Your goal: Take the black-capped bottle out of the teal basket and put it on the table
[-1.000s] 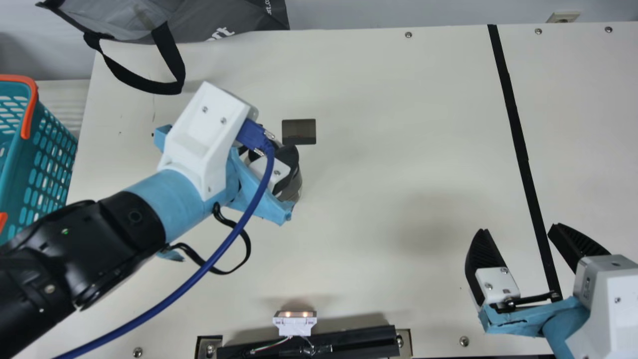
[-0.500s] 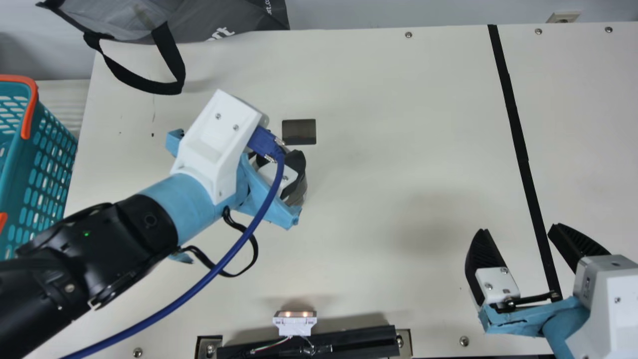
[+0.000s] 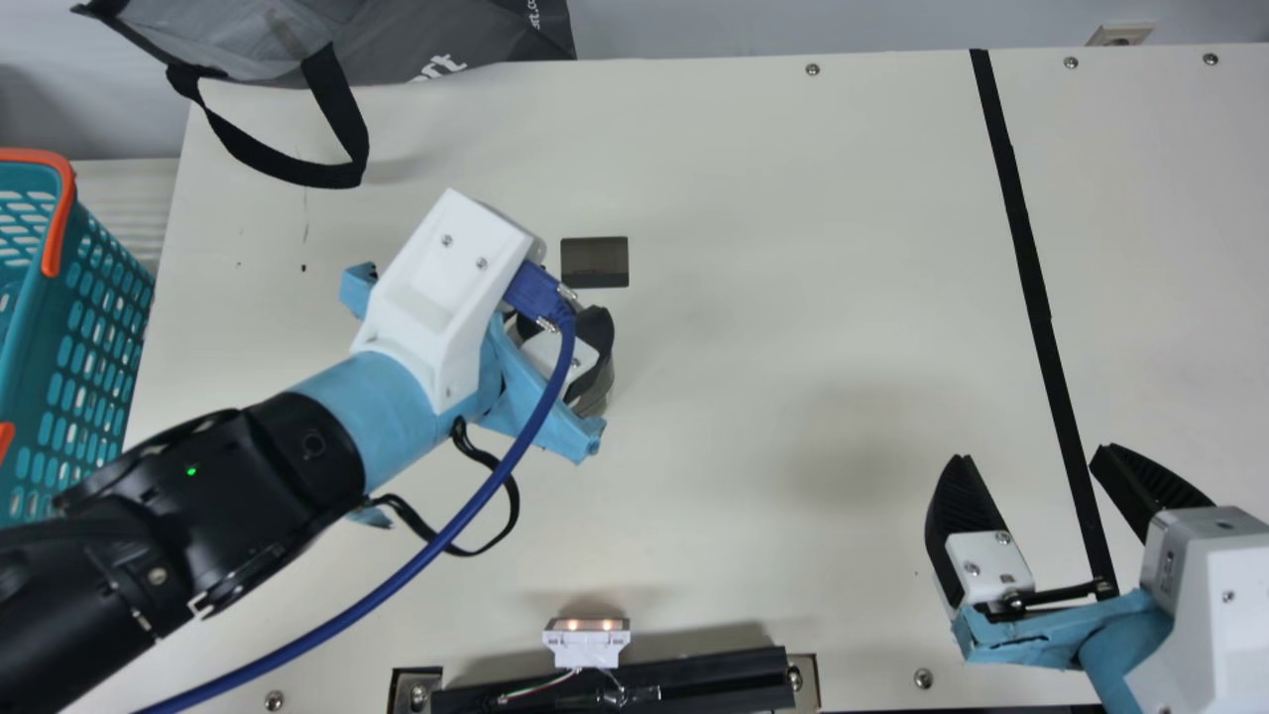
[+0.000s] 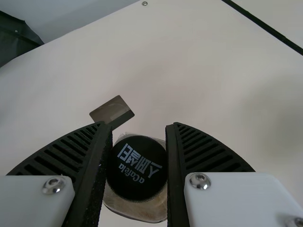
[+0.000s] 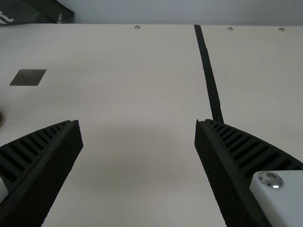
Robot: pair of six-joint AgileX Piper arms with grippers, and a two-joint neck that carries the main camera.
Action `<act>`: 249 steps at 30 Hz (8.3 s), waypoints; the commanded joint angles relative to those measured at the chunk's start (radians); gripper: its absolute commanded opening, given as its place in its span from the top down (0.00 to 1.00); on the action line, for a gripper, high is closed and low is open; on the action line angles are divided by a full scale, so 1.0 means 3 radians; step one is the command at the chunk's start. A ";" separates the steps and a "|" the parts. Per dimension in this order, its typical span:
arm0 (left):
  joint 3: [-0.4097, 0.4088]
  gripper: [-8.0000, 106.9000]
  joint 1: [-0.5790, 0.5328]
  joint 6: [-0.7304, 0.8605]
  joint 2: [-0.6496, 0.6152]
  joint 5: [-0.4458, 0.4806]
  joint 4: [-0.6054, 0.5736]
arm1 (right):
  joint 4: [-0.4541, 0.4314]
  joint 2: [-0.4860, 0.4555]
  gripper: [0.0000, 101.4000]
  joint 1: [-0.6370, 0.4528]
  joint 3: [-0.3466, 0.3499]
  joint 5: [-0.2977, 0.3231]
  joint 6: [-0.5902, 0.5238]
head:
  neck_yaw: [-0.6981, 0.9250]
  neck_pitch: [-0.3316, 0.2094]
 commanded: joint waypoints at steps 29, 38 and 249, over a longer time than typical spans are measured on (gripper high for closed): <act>0.0037 0.00 -0.0017 -0.0080 -0.0030 0.0003 0.0122 | 0.0000 0.0000 0.10 0.0000 0.0000 -0.0002 0.0000 | 0.0028 -0.0012; 0.0054 0.00 -0.0005 -0.0092 -0.0079 0.0016 0.0144 | 0.0000 0.0000 0.10 0.0000 0.0000 -0.0002 0.0000 | 0.0028 -0.0012; 0.2290 0.00 0.3826 0.2456 -0.4311 0.1328 -0.2029 | 0.0000 0.0000 0.10 0.0000 0.0000 -0.0001 0.0000 | 0.0028 -0.0012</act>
